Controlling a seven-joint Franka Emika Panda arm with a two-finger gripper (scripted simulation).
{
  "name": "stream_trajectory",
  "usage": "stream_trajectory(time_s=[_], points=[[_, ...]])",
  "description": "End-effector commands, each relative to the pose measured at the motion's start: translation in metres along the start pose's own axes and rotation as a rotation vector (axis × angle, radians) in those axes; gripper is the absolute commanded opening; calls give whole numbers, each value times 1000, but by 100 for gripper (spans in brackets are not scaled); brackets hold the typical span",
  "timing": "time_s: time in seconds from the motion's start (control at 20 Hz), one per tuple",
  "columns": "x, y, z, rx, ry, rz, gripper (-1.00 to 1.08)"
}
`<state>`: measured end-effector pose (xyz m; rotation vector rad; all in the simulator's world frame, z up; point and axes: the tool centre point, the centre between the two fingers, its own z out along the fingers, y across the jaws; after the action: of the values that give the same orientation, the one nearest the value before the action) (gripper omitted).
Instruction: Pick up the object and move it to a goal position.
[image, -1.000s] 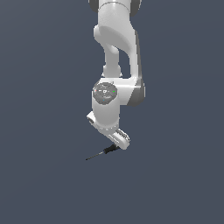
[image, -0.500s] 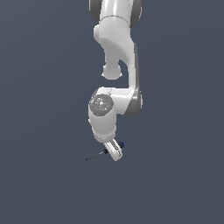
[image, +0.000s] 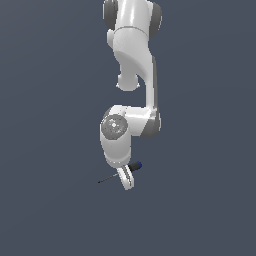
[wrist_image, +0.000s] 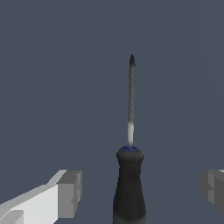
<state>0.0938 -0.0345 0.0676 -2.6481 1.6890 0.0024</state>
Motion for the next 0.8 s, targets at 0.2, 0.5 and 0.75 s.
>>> stream_trajectory(time_s=[0.2, 0.5, 0.75], points=[[1, -1, 2, 0, 1, 21, 100], [1, -1, 16, 0, 1, 22, 100], [1, 0, 44, 0, 1, 25, 100]])
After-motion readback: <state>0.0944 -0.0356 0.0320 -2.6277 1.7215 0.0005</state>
